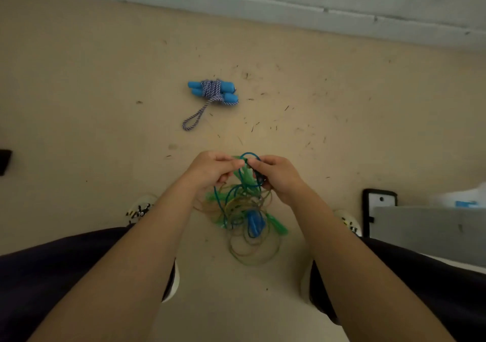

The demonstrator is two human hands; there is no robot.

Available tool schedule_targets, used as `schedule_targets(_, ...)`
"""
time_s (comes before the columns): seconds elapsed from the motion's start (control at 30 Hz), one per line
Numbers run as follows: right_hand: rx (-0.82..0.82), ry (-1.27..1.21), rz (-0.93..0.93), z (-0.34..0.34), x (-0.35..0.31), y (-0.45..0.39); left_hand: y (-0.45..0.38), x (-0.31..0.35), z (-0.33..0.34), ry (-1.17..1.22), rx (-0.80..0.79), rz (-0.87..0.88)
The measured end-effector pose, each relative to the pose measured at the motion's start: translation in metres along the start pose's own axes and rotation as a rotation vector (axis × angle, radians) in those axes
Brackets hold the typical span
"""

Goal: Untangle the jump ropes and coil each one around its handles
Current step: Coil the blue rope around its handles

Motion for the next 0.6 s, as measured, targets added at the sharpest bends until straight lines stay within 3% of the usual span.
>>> schedule_targets(0.2,0.019,-0.024,-0.251,-0.024,-0.144,0.068,0.128,0.077,-0.004,0.061,0.021,0.211)
schedule_targets(0.43,0.019,0.082,-0.575,-0.04,-0.31,0.187,0.314,0.16,-0.012,-0.012,0.061,0.572)
schedule_targets(0.6,0.033,0.134,-0.767,-0.05,-0.36,0.256,0.398,0.157,-0.019,-0.06,0.104,0.768)
Point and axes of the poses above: each hand's wrist, its own y-axis away from the middle knuckle, its own z-axis out of the palm, x = y × z, the point moved 10 cm from there along -y, towards the middle knuckle, and after that the axes turned 15 degrees about -z, right-handed, at the moved point
